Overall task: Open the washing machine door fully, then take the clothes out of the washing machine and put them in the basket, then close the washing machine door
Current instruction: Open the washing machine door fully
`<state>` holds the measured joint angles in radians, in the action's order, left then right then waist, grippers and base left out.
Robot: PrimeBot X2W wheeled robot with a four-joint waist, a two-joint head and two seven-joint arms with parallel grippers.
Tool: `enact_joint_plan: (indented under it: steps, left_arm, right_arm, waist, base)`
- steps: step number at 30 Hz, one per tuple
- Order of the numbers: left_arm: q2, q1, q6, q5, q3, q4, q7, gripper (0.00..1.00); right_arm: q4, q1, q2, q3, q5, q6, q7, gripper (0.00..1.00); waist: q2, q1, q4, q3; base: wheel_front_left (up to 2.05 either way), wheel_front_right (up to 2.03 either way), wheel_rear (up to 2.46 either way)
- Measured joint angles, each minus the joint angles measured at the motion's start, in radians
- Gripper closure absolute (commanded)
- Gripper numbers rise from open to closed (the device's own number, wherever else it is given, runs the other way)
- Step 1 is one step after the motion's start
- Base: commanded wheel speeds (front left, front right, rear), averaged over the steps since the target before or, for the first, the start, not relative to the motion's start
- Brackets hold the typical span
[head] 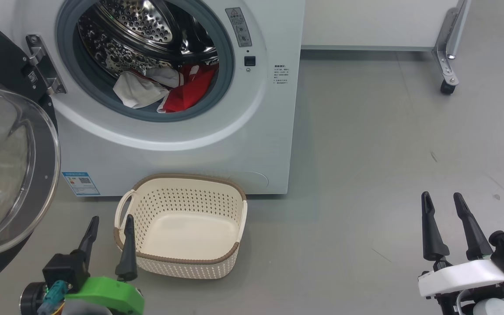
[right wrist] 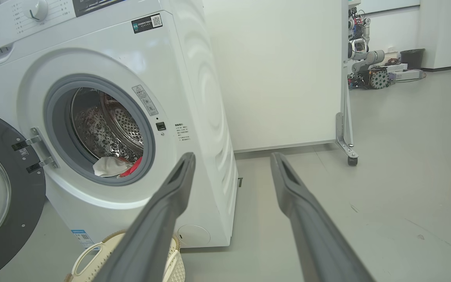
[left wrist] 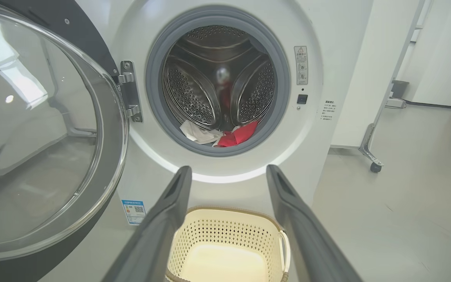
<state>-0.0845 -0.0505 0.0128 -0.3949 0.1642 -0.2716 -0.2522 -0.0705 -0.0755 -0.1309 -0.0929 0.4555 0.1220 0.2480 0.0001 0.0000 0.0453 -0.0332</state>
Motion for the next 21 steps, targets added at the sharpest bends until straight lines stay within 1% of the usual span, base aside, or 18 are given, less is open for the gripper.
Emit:
enact_joint_plan:
  steps: [21]
  left_arm:
    - [0.005, 0.051, -0.001, 0.013, 0.007, 0.064, 0.000, 0.00]
  right_arm:
    - [0.015, -0.013, 0.004, 0.005, -0.011, 0.000, 0.000, 0.00]
  waist:
    - [0.0000, 0.0000, -0.005, 0.015]
  base:
    - [0.00, 0.00, 0.00]
